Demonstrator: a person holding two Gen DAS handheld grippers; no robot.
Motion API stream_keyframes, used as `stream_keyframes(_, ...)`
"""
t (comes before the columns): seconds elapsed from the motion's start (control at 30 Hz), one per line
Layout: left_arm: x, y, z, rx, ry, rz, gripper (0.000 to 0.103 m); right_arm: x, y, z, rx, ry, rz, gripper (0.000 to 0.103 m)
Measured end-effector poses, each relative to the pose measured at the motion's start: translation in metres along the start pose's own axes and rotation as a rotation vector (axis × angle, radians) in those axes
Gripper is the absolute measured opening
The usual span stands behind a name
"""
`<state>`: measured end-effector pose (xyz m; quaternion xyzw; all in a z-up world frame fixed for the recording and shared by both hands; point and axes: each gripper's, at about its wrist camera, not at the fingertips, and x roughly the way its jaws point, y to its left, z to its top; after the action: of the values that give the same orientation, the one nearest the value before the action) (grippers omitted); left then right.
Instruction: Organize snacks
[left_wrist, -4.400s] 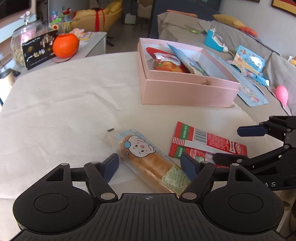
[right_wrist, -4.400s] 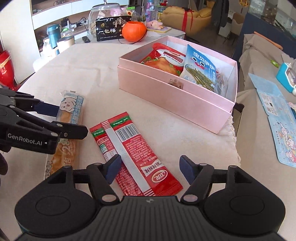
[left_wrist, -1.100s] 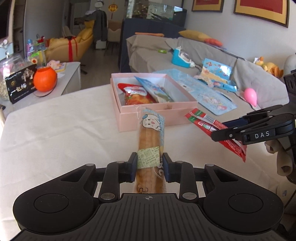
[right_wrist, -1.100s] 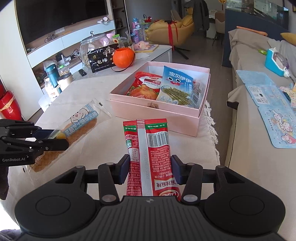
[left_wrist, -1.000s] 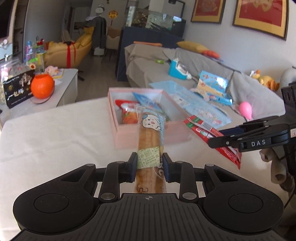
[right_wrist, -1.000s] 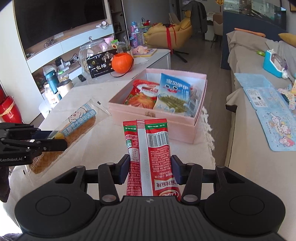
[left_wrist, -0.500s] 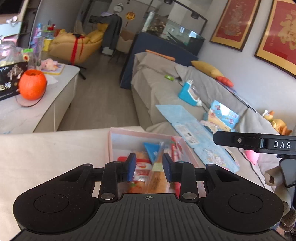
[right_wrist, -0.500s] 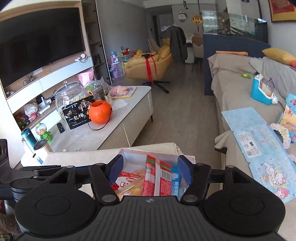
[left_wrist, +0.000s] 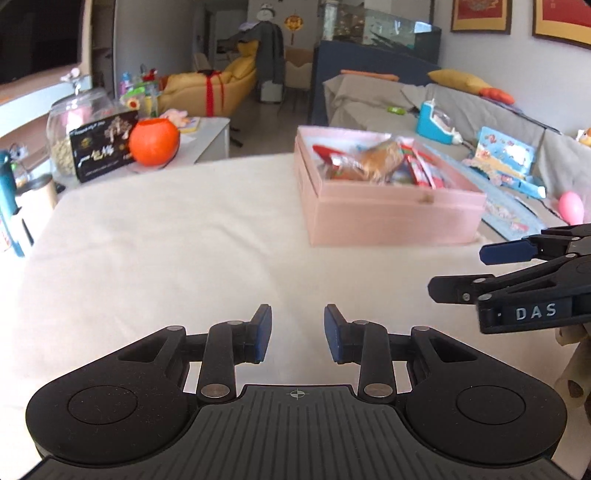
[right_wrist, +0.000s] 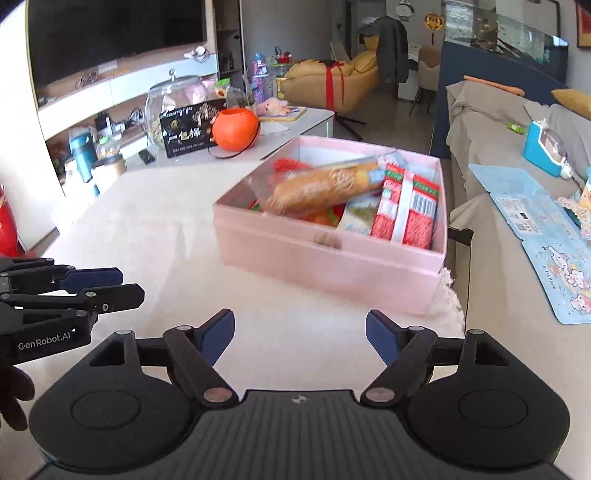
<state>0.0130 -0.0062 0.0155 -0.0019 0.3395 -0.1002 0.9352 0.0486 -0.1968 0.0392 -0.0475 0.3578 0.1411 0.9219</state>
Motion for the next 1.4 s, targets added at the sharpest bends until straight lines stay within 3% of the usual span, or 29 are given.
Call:
stream_keyframes(0.03, 0.005, -0.002, -0.01, -0.005, 0.021, 0.008, 0.037, 0.004, 0.009, -0.008, -0.028, 0.01, -0.014, 0.079)
stream_keyframes(0.1, 0.002, -0.007, -0.022, 0.017, -0.045, 0.041, 0.037, 0.016, 0.019, -0.02, -0.049, 0.052, -0.034, 0.079)
stream_keyframes(0.23, 0.002, 0.0, -0.022, -0.071, -0.055, 0.036, 0.039, 0.027, 0.008, -0.033, 0.077, 0.027, -0.09, 0.103)
stream_keyframes(0.33, 0.004, -0.002, -0.02, -0.099, -0.065, 0.053, 0.039, 0.029, 0.002, -0.035, 0.123, 0.02, -0.091, 0.103)
stream_keyframes(0.57, 0.009, -0.022, -0.016, -0.011, -0.055, 0.127, 0.042, 0.028, 0.001, -0.044, 0.111, -0.037, -0.108, 0.103)
stream_keyframes(1.4, 0.009, -0.022, -0.016, -0.015, -0.055, 0.124, 0.043, 0.027, 0.004, -0.045, 0.112, -0.054, -0.121, 0.103)
